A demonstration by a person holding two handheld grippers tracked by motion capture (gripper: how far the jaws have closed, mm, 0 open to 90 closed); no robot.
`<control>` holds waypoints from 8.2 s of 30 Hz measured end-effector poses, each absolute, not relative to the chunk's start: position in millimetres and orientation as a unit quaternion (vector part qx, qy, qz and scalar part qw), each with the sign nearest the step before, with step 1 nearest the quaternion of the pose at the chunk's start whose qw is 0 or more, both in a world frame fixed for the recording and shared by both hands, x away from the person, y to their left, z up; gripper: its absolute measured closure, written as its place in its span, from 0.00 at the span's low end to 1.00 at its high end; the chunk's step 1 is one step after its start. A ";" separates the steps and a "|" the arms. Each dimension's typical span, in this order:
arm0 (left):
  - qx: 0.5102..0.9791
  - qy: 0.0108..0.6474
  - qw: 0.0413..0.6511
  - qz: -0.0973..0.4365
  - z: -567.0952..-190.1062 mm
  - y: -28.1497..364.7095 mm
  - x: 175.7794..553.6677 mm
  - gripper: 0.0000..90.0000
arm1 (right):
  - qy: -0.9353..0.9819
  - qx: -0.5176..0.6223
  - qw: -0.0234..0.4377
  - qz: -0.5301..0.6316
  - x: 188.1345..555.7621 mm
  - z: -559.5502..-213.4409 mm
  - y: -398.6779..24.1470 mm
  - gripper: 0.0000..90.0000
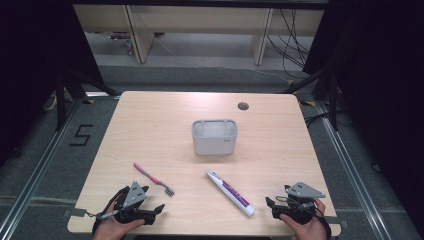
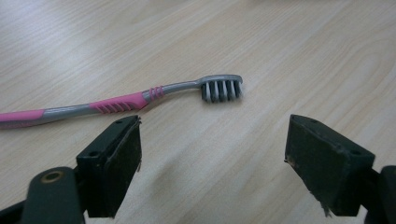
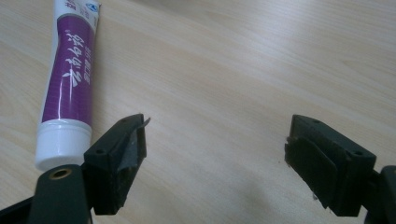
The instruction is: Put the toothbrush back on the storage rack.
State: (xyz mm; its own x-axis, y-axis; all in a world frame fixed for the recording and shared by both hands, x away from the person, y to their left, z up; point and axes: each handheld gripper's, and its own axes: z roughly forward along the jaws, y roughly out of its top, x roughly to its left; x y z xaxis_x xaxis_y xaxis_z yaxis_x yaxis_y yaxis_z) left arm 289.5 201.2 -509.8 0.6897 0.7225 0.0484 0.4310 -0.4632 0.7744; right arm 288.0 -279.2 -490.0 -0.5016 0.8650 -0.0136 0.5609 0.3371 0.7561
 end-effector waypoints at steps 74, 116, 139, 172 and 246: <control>0.977 0.085 0.115 0.155 -471.0 197.4 393.4 0.62 | 0.794 0.450 0.189 0.363 289.6 -493.6 -274.8 0.25; 0.992 0.085 0.058 0.067 -480.2 185.6 408.7 0.90 | 0.805 0.431 0.193 0.360 291.5 -494.6 -274.4 0.25; 0.974 0.171 0.126 0.072 -453.8 196.1 414.1 0.92 | 0.801 0.440 0.179 0.365 291.3 -494.9 -273.6 0.25; 0.841 0.300 0.411 0.183 -403.5 217.2 418.6 0.92 | 0.801 0.441 0.186 0.361 291.9 -495.0 -274.5 0.25; 0.702 0.347 0.581 0.222 -386.1 132.9 455.4 0.92 | 0.800 0.440 0.184 0.364 291.8 -494.6 -274.6 0.25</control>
